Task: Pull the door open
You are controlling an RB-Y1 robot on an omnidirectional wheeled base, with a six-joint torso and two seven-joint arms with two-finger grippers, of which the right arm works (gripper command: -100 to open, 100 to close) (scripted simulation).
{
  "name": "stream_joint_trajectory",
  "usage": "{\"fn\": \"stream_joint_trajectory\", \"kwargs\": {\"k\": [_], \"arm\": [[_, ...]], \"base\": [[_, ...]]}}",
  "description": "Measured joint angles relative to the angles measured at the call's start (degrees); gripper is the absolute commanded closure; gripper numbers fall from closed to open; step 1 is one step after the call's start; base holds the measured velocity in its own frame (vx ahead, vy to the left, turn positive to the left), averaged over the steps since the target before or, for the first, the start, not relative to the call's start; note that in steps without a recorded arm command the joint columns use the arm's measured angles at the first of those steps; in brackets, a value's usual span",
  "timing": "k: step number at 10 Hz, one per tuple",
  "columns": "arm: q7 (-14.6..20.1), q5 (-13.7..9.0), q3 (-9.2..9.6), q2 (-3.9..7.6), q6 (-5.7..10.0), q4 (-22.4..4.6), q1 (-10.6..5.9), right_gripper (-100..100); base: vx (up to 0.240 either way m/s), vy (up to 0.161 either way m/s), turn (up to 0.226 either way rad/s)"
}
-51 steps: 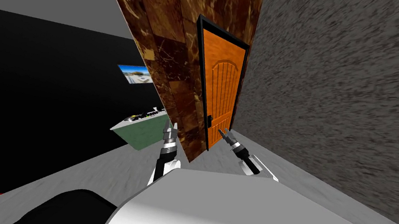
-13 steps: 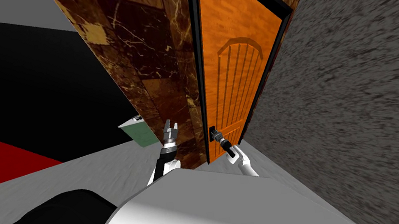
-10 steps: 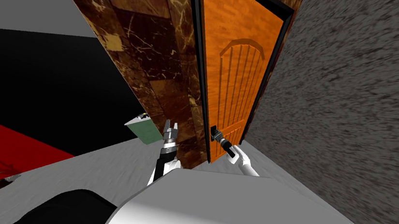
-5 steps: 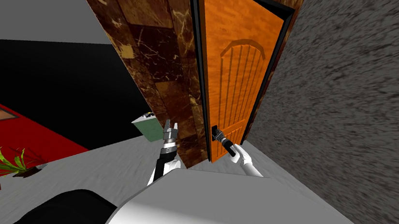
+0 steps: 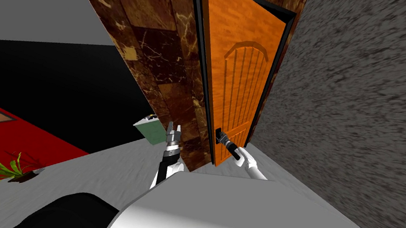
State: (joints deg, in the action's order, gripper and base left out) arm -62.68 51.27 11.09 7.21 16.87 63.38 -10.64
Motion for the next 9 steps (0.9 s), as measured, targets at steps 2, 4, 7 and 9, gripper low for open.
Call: {"fn": "stream_joint_trajectory", "kwargs": {"k": [2, 4, 7, 9], "arm": [[-0.59, 0.03, -0.56, -0.91, 0.07, -0.76, -0.39, 100], [0.11, -1.1, -0.97, -0.24, -0.69, -0.16, -0.52, 100], [2.03, -6.06, -2.89, 0.28, -4.24, -0.9, -1.9, 100], [2.26, -8.91, -4.89, -0.87, -5.98, -2.36, -2.46, 100]], "base": [[-0.001, 0.006, 0.016], [-0.016, -0.006, -0.03], [-0.037, 0.024, 0.013], [-0.035, 0.018, -0.002]]}}
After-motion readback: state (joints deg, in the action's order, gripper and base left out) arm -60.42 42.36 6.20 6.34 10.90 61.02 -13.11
